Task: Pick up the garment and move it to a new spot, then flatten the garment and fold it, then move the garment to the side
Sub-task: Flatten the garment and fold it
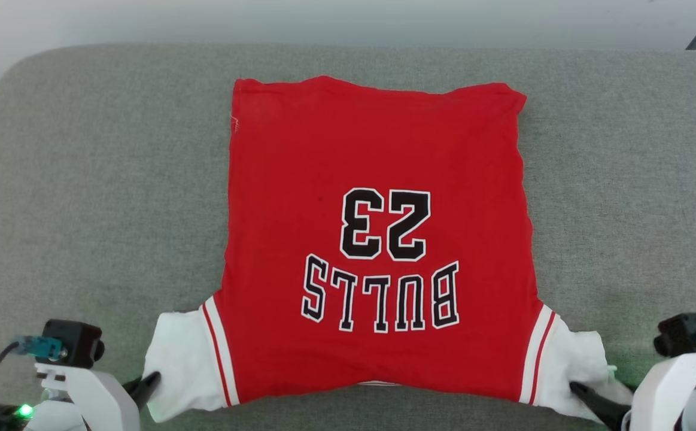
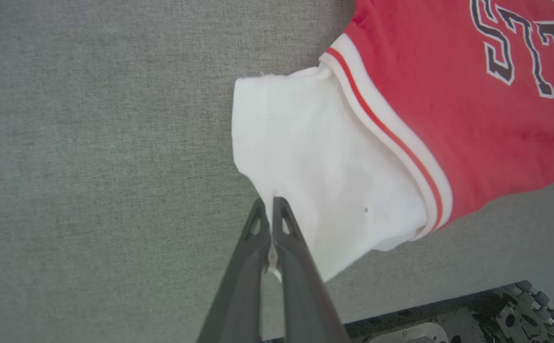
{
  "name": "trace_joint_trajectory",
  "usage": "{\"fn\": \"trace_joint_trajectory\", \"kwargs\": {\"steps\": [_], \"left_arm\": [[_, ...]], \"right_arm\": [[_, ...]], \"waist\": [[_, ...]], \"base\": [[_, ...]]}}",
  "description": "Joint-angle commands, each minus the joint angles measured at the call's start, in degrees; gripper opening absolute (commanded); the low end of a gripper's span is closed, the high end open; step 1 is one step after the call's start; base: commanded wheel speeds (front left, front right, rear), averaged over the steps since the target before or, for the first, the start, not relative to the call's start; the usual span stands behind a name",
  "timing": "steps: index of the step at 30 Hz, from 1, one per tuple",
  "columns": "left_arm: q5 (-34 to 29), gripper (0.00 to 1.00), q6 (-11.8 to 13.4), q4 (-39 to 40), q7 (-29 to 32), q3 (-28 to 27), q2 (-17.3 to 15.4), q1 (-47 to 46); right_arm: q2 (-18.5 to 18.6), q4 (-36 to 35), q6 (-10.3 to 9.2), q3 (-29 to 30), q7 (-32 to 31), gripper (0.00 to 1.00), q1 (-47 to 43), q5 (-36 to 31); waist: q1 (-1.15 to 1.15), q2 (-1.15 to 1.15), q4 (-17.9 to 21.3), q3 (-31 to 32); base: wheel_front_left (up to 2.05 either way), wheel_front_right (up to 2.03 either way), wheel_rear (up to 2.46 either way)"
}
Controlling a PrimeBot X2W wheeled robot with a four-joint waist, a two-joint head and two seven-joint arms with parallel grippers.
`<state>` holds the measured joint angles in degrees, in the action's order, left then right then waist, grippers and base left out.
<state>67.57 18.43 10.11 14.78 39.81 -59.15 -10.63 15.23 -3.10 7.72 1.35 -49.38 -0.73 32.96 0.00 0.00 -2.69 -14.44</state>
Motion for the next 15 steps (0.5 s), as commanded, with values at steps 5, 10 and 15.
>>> {"fn": "trace_joint_trajectory", "kwargs": {"steps": [5, 10, 15], "left_arm": [[-0.65, 0.0, -0.77, -0.13, -1.49, -0.04, 1.14, -0.5], [-1.65, 0.0, -1.22, 0.4, -1.83, 0.24, 1.78, -1.33], [-2.84, 0.0, -2.03, 0.94, -1.93, 0.38, 2.75, -3.52]], "right_arm": [[1.64, -5.66, -0.27, 3.09, 0.15, 1.0, 1.68, 2.05], [1.21, -13.5, -0.27, 6.89, 0.94, 1.0, 6.39, 1.56], [-0.72, -11.78, -0.27, 6.72, 6.88, 1.0, 18.17, -3.21]], "waist": [[0.0, 0.0, -0.38, -0.59], [0.0, 0.0, -1.46, -2.23], [0.0, 0.0, -3.26, -5.12]], "base": [[0.0, 0.0, 0.0], [0.0, 0.0, 0.0], [0.0, 0.0, 0.0]]}}
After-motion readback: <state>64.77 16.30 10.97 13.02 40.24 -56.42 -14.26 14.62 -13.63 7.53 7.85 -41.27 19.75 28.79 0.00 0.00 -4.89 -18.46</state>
